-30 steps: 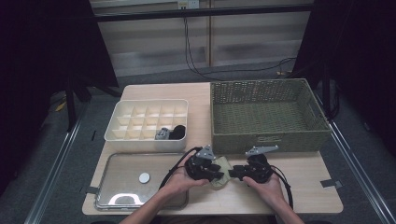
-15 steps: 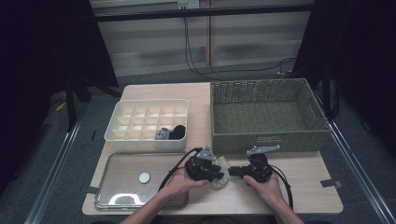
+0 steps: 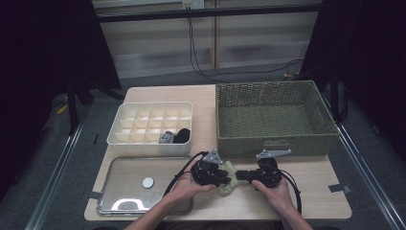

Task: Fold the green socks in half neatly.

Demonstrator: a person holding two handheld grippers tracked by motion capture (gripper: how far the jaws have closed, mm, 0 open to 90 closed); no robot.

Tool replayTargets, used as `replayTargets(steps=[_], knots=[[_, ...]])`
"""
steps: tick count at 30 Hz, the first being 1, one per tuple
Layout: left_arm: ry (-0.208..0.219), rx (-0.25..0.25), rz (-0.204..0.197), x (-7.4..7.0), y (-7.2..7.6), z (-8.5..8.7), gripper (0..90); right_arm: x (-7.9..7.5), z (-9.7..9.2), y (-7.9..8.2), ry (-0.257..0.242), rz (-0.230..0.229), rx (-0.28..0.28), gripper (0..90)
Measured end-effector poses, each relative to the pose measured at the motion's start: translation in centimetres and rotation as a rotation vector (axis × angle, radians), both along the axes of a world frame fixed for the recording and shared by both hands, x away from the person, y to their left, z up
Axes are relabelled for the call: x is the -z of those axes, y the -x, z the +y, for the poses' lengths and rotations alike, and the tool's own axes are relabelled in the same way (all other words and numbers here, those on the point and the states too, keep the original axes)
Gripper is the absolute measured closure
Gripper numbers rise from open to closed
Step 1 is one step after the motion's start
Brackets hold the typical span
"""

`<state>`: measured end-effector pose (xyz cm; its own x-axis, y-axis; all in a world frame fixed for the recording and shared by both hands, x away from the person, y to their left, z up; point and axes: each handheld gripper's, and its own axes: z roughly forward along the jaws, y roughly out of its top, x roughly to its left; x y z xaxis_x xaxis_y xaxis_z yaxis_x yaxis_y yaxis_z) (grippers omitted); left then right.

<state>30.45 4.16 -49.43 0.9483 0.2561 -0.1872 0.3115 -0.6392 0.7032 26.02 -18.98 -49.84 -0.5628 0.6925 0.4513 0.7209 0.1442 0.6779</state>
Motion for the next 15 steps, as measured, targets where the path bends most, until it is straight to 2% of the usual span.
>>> replayTargets(steps=[3, 5, 6, 7, 8, 9, 12, 15], knots=[[0.012, -0.008, 0.005, -0.2, 0.2, 0.0, 67.1, 0.1, -0.1, 0.1, 0.007, 0.003, 0.005, 85.1], [0.006, -0.004, -0.011, -0.5, 0.4, 0.2, 67.0, 0.0, -0.1, 0.1, 0.008, 0.004, 0.004, 85.1], [0.026, -0.009, -0.007, -0.5, 0.5, 0.2, 66.6, 0.0, -0.2, 0.2, 0.013, 0.000, 0.005, 85.1], [0.007, -0.005, -0.010, -0.8, 0.6, 0.3, 65.9, 0.0, -0.2, 0.3, 0.018, 0.000, 0.007, 85.1], [0.019, -0.008, -0.014, -0.9, 0.6, 0.4, 65.9, 0.0, -0.2, 0.3, 0.018, 0.000, 0.007, 85.1], [0.007, -0.010, -0.021, -1.4, 0.7, 0.9, 65.3, 0.0, -0.3, 0.3, 0.024, -0.004, 0.010, 85.1], [0.011, -0.017, -0.032, -1.7, 0.8, 1.6, 64.3, -0.1, -0.5, 0.3, 0.033, -0.009, 0.014, 85.1], [0.027, -0.056, -0.026, -2.0, 0.8, 3.3, 63.0, -0.3, -0.8, 0.3, 0.032, -0.012, 0.025, 85.0]])
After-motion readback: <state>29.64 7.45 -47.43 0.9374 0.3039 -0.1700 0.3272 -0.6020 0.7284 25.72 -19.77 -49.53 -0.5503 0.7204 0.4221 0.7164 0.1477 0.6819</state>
